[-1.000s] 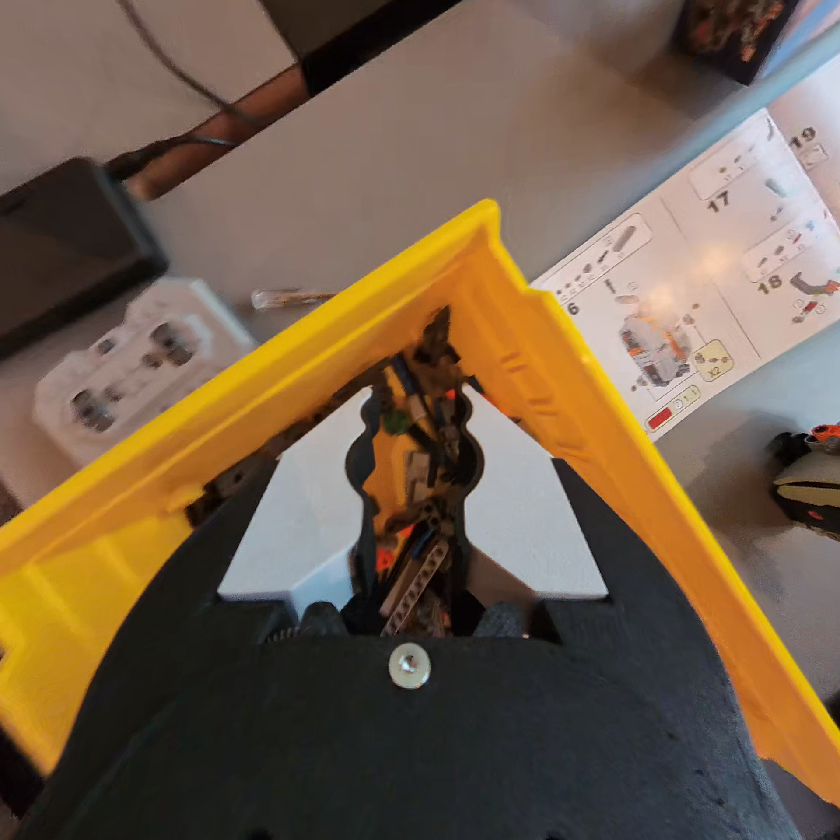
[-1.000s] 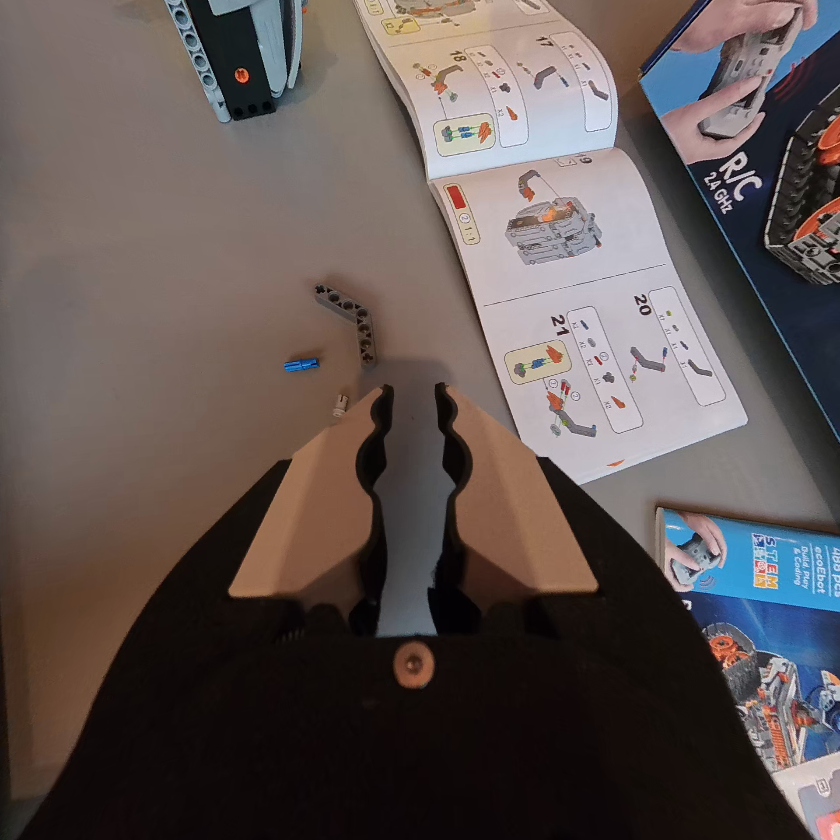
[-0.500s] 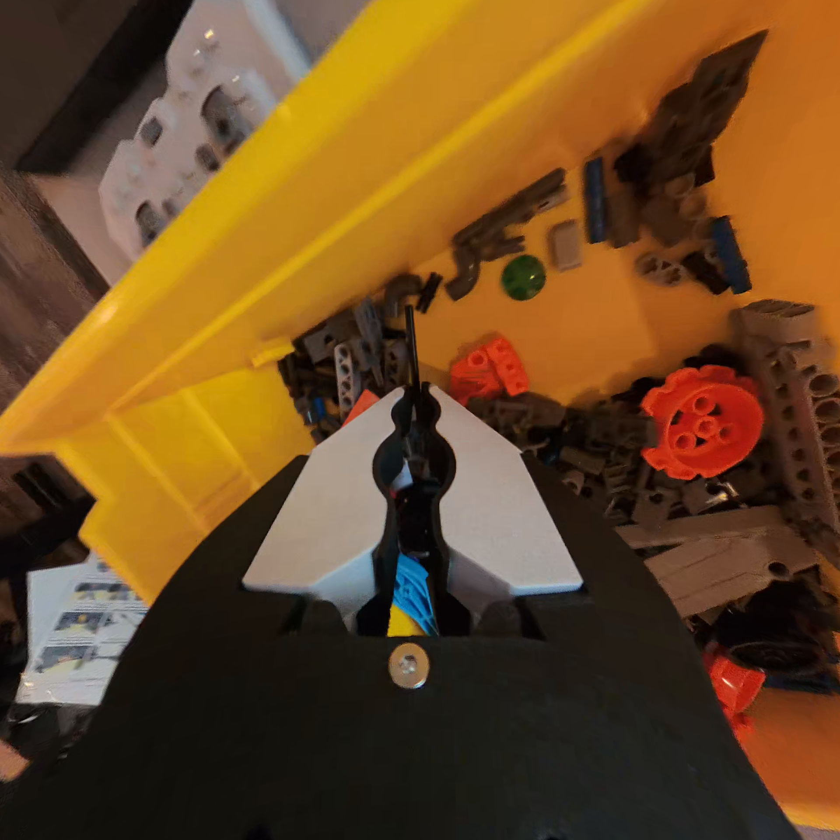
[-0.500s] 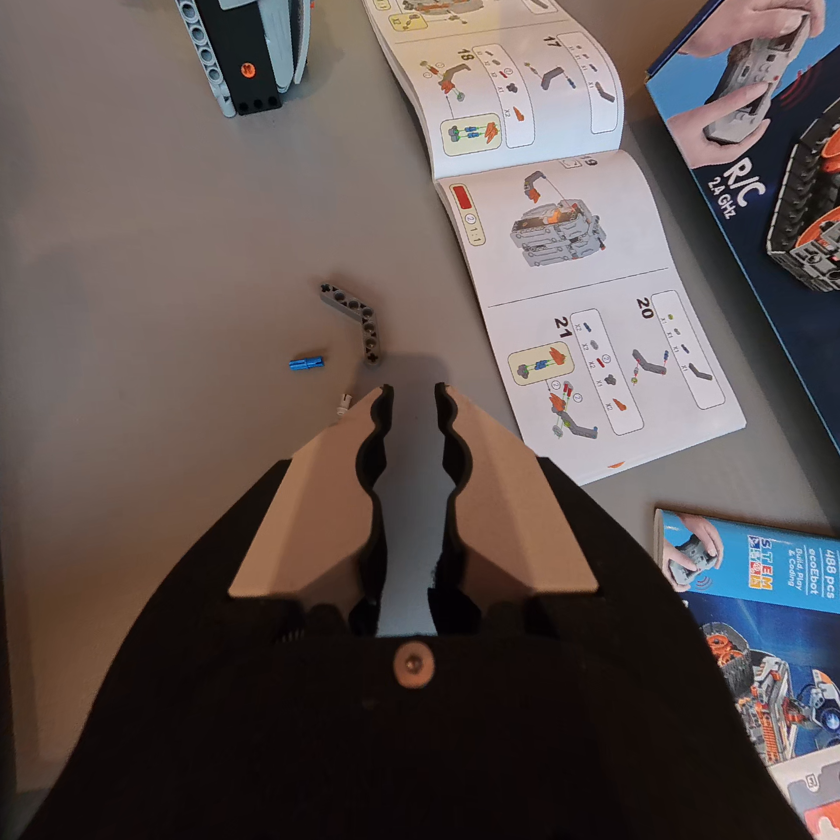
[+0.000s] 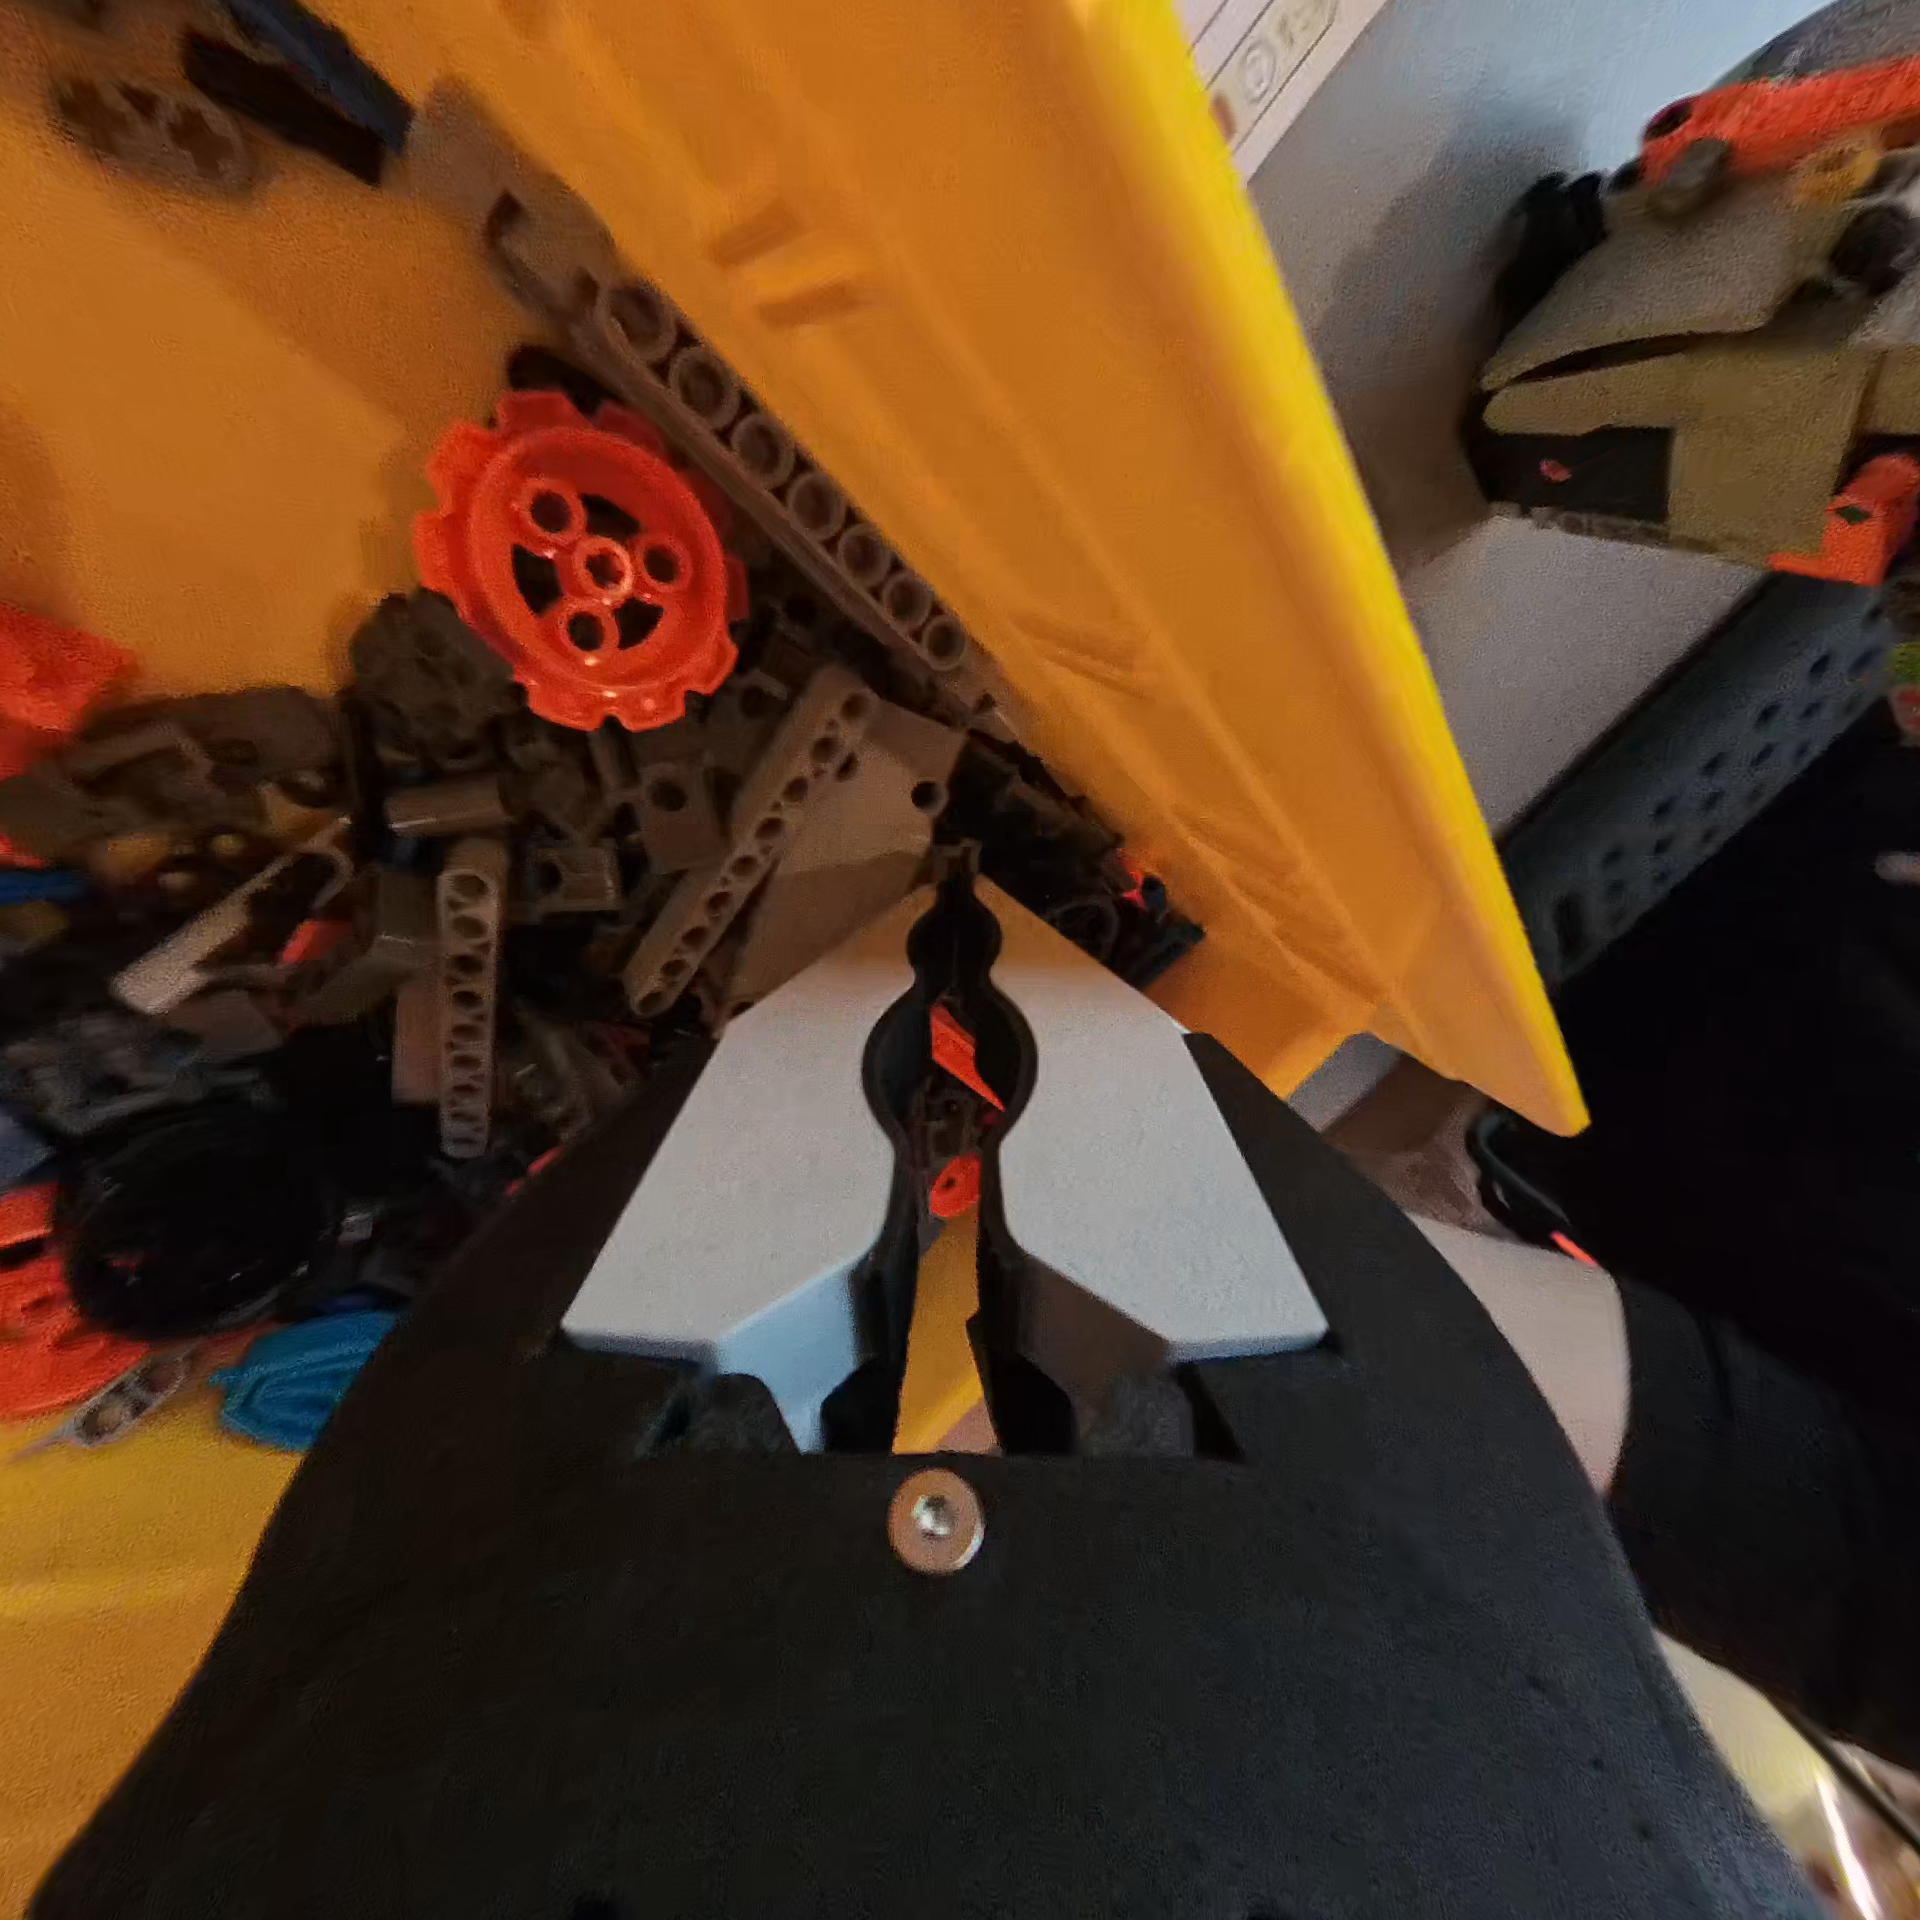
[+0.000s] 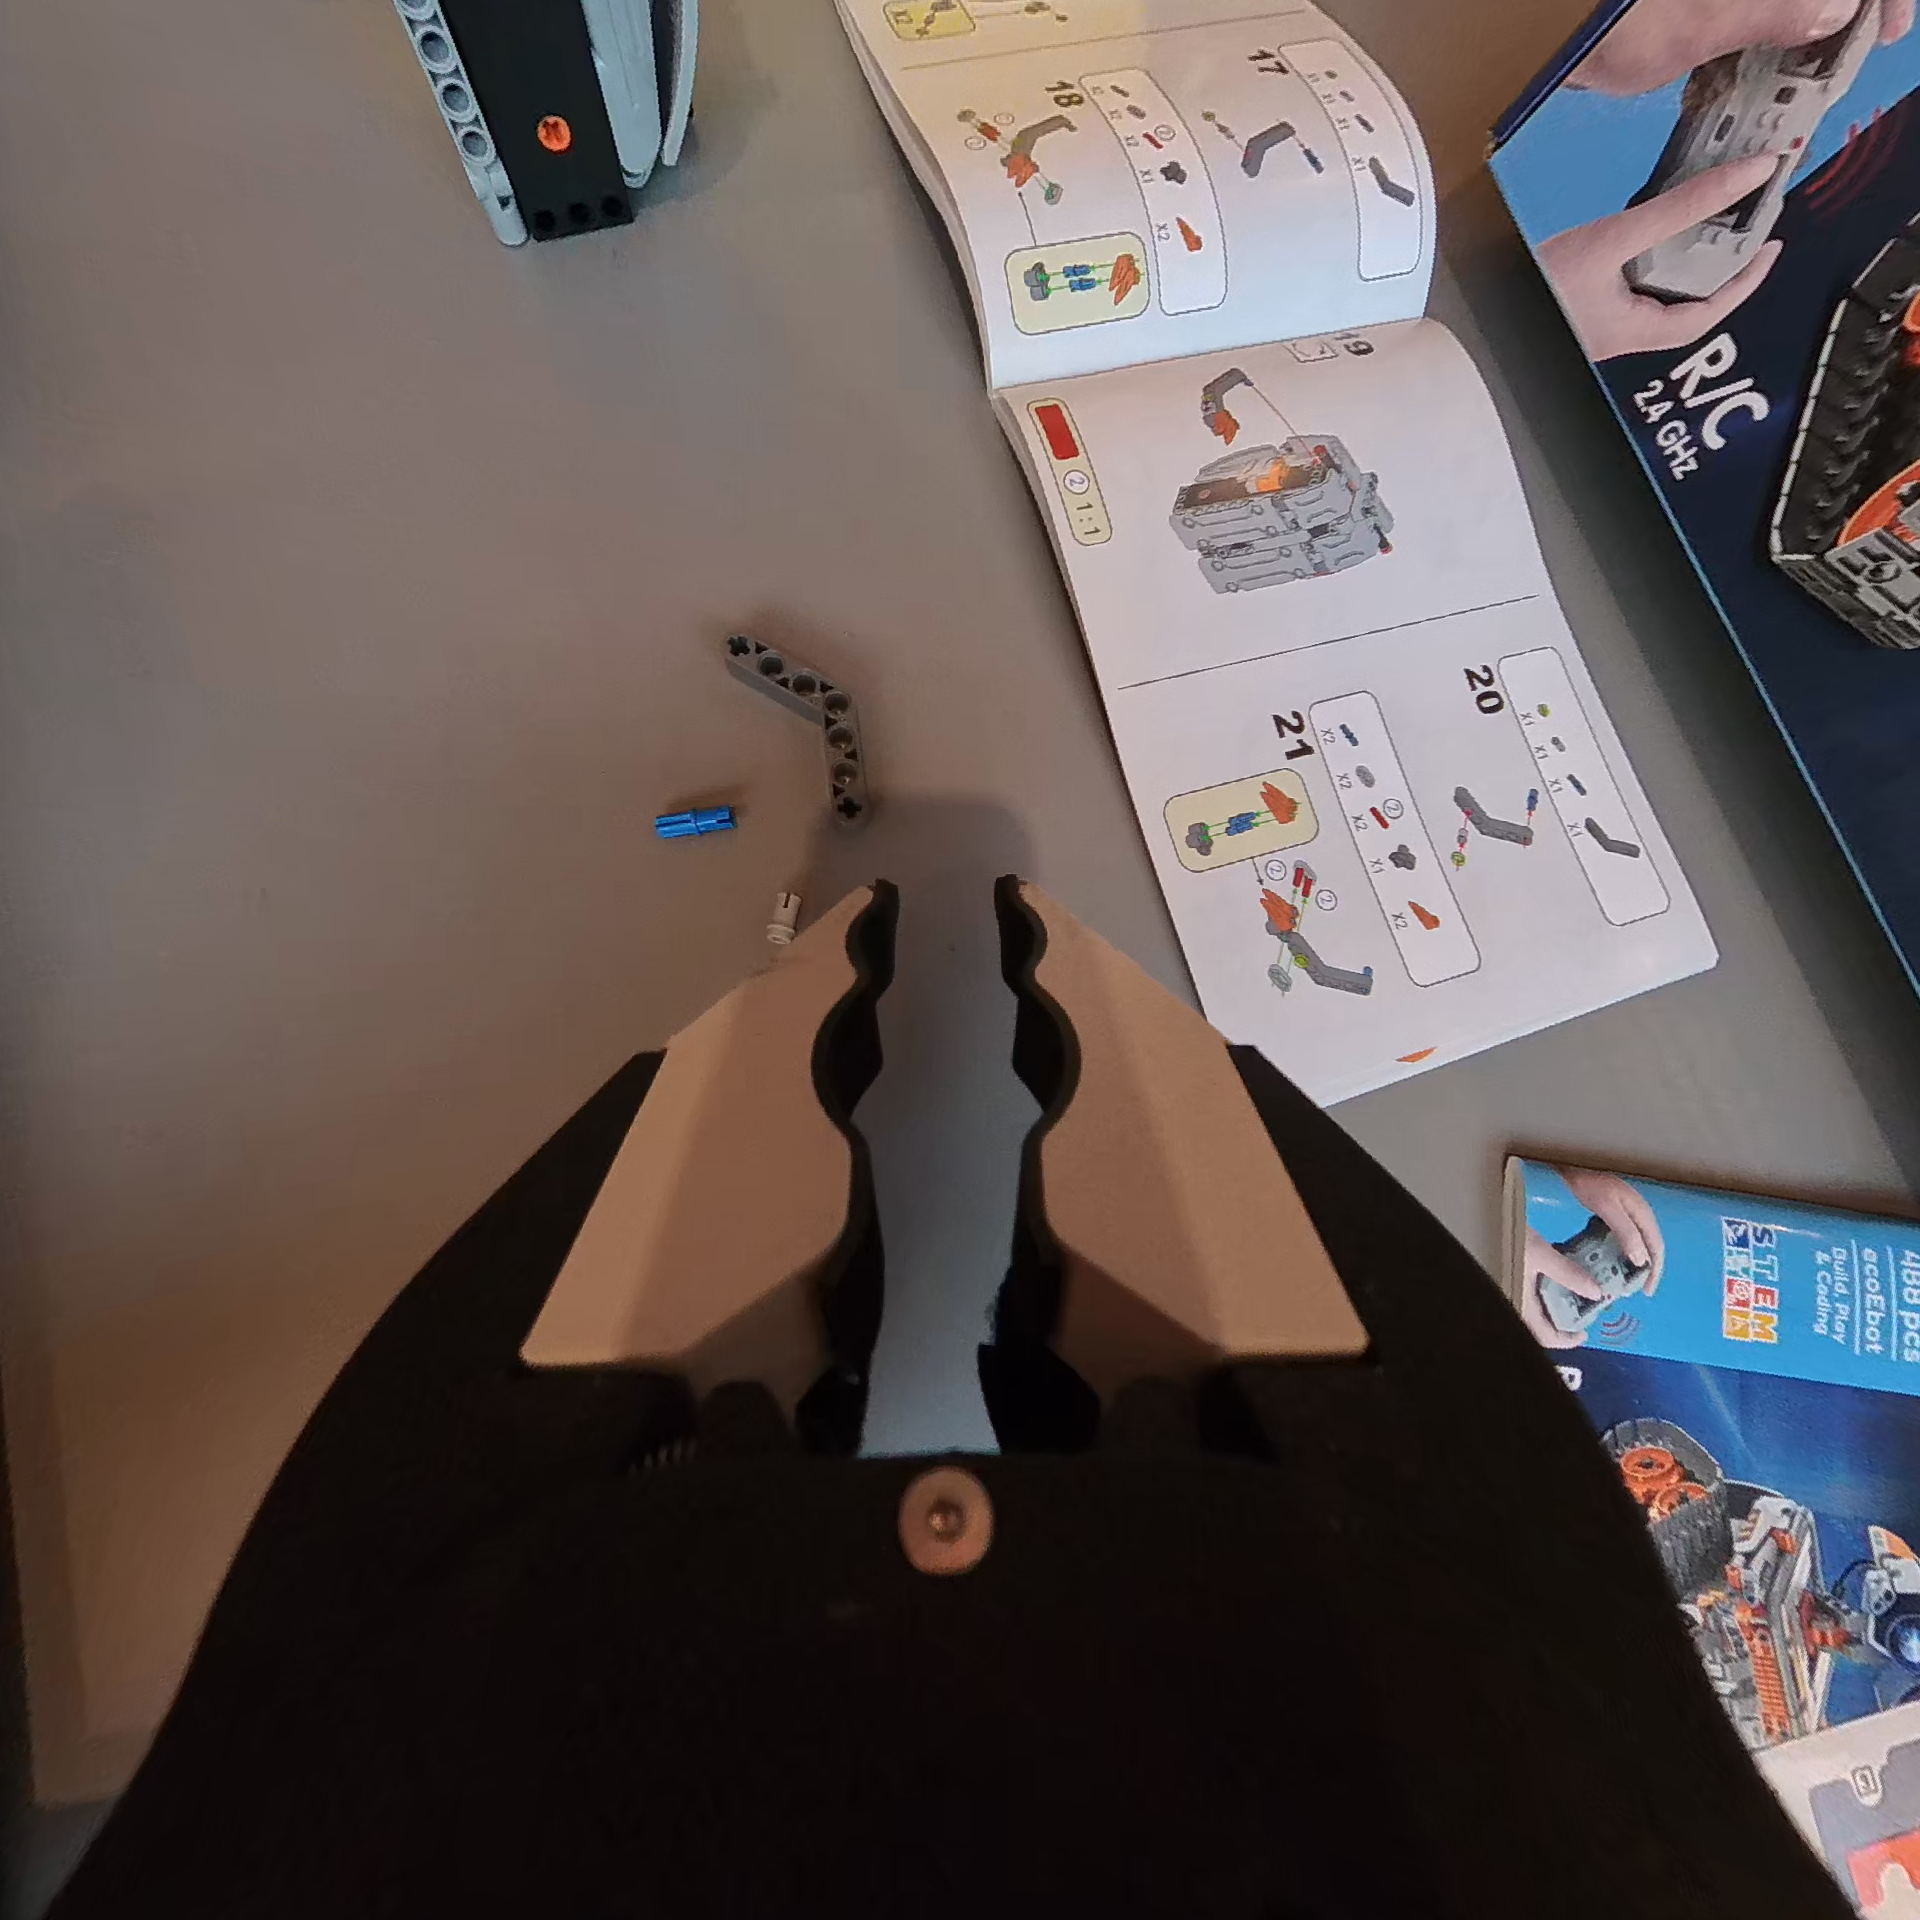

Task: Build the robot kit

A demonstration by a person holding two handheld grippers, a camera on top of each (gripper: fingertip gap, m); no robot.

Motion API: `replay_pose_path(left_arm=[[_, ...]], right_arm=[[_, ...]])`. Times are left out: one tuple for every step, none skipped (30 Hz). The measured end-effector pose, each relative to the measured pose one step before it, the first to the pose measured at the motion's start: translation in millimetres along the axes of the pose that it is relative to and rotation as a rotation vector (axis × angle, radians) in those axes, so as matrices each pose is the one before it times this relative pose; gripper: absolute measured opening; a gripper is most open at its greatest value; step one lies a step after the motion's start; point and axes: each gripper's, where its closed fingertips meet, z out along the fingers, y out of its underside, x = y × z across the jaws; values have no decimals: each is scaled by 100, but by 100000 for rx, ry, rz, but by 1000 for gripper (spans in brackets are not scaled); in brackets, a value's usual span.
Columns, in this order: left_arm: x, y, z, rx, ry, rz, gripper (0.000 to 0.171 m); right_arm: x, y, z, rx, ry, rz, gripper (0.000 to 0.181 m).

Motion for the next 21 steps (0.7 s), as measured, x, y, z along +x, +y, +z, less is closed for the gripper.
replay_pose_path(left_arm=[[215, -425, 247, -694, 3589, -2038, 0], [-663, -599, 114, 563, -1739, -2540, 0], [-1009, -669, 17, 1076, -4004, -2347, 0], [-846, -802, -81, 2435, -2703, -1582, 0], [-908, -996, -217, 3723, -2730, -1402, 0], [-843, -1312, -406, 6582, -1780, -2661, 0], [-878, -1333, -488, 7547, -1269, -4020, 0], [-865, -950, -502, 5851, -1033, -4941, 0], [-847, -624, -503, 4648, -1294, -4264, 0], [-805, -515, -562, 4342, -1584, -3228, 0], [-836, -441, -602, 4125, -2395, -2939, 0], [-1062, -121, -558, 2293, -4176, -3079, 0], [-1097, 211, -421, 443, -4598, -2797, 0], [-717, 624, -241, -1749, -2413, -2789, 0], [-159, 799, -114, -2899, 824, -2605, 0], [305, 622, -176, -1899, 3122, -2482, 0], [541, 669, -225, -1939, 3460, -2185, 0], [396, 651, -273, -1987, 1529, -1538, 0], [120, 438, -357, -750, -1214, -750, 0], [-117, 292, -472, 4, -3430, 200, 0], [-281, 98, -577, 1194, -4875, 972, 0]], right_arm=[[2, -2, -1, 10, 52, -59, 20], [-2, 0, 10, 48, -8, -2, 20], [-2, 7, -3, -50, 7, 49, 20], [0, 22, -13, -159, 47, -52, 20], [2, -13, -8, 40, 135, -168, 20], [-12, -20, -17, 94, -17, -103, 20], [-14, -24, -7, 21, -58, -37, 20], [-21, -14, -3, -4, -62, -104, 20], [-35, 10, 9, -184, -43, -202, 20], [-13, 24, 16, -235, -8, -180, 20], [-18, 28, 26, -211, -70, -99, 20], [-11, 49, 27, -310, -55, -49, 20], [6, 47, 26, -247, -4, -34, 20], [6, 31, 22, -124, -54, 34, 20], [1, 40, 15, -137, -55, 113, 20], [7, 36, 6, -153, -17, 110, 20], [26, 41, 14, -143, 69, 3, 20], [-1, 8, 10, -63, 5, -5, 20], [-9, 6, 26, -52, -71, 78, 20], [-22, 22, 15, -171, -56, 8, 20], [-9, 15, 8, -224, 91, -152, 20]])
